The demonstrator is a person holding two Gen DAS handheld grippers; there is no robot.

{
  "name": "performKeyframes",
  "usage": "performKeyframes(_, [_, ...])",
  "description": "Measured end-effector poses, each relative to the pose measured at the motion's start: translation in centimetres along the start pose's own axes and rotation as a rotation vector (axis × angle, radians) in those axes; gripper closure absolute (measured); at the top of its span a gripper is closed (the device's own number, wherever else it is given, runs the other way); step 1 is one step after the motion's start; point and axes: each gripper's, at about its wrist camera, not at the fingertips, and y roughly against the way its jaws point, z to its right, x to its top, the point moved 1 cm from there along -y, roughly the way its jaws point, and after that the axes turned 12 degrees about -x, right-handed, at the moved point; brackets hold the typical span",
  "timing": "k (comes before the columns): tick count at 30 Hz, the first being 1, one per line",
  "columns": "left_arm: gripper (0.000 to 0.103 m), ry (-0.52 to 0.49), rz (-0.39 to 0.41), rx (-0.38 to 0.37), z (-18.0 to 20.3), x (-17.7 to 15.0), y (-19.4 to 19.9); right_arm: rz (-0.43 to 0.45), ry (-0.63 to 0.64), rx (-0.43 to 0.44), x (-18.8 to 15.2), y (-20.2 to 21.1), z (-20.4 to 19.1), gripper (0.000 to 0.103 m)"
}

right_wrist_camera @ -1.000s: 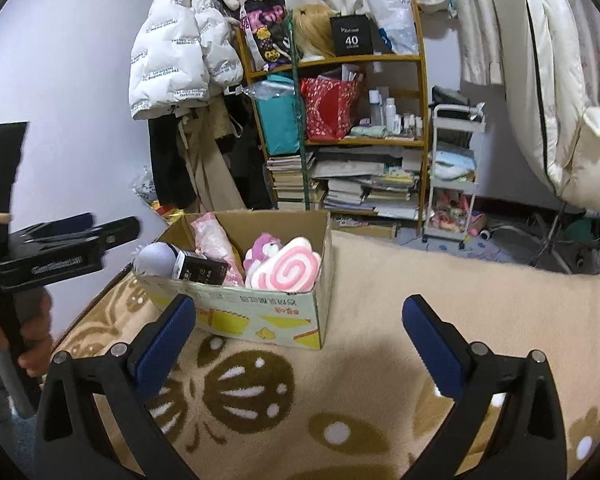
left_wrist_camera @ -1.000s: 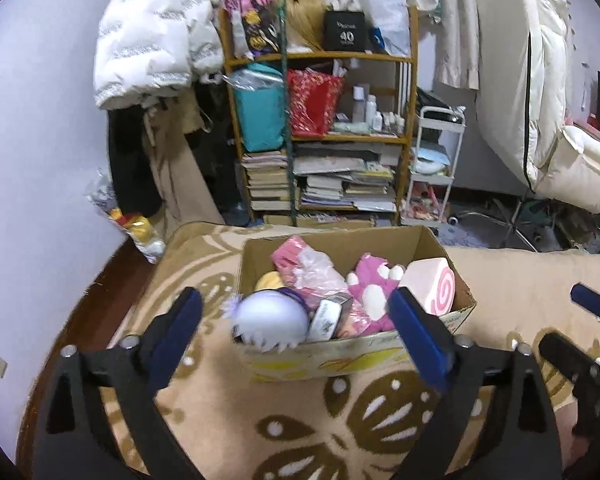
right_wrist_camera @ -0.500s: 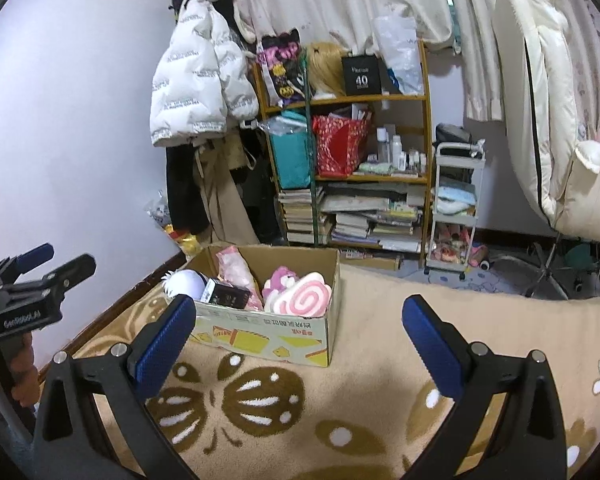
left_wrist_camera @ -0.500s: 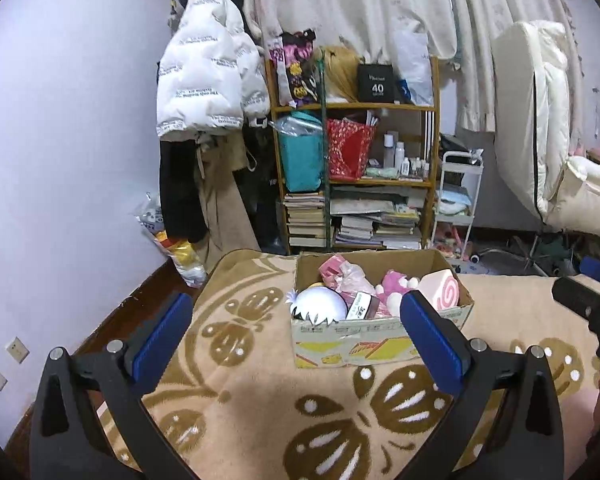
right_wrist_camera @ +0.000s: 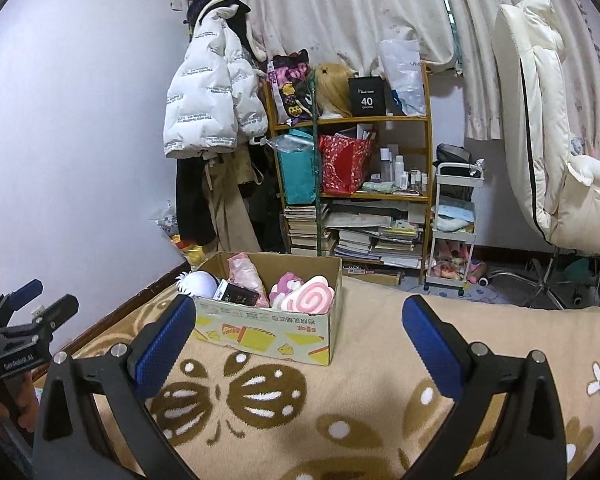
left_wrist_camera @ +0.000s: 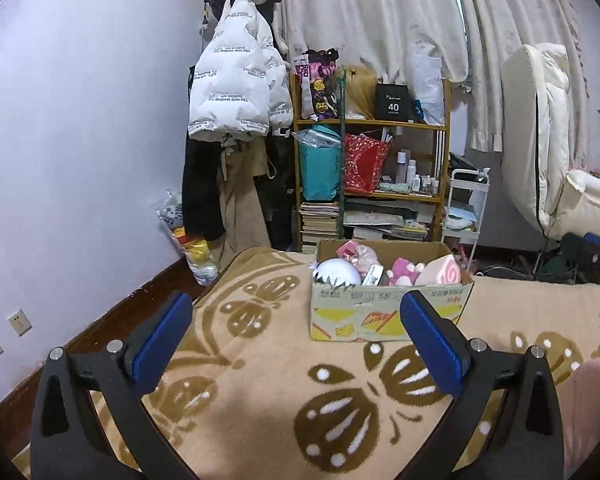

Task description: Organize soft objects

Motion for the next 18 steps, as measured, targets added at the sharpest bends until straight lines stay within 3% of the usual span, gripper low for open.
performKeyframes(5, [0.0, 0.007, -0.015, 0.027, -0.6, -1.0, -0.1, 0.008, 0.019, -0.013, -0.3, 0.5, -0.3, 0.0])
performKeyframes(18, [0.0, 0.021, -0.025, -0.004, -1.0, -1.9, 0.1, 0.011, 0.039, -0.021, -0.5, 0.8, -0.7, 0.0])
